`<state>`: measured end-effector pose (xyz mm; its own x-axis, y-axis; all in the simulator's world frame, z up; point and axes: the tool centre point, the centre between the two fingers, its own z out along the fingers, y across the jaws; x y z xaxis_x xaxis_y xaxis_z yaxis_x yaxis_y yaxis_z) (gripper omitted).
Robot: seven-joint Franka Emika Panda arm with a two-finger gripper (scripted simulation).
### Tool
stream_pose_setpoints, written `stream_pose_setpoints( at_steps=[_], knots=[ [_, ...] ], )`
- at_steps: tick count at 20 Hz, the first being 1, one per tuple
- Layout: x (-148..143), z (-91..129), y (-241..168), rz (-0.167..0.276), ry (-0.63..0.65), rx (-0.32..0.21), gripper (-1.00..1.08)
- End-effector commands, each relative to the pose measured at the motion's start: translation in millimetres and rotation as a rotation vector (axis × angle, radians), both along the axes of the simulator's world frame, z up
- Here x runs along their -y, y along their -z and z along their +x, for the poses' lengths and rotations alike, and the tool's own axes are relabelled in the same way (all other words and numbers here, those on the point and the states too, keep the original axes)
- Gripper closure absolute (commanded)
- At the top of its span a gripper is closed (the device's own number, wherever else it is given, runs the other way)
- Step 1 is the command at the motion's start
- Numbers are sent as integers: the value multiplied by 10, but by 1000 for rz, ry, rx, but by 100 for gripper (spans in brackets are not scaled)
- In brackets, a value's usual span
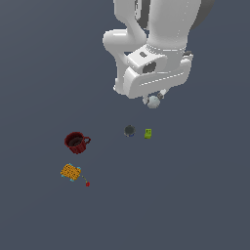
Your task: Pick up a designated object from a clutter of objects.
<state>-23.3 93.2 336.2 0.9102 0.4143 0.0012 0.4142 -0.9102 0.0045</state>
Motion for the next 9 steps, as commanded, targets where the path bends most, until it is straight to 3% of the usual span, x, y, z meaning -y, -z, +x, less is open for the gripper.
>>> stream_pose_setpoints(
  at_steps=[1,9],
  knots=[
    [-120,-30,-125,1,1,-2,108],
    [-277,-54,-285,3,0,-3,108]
  ],
)
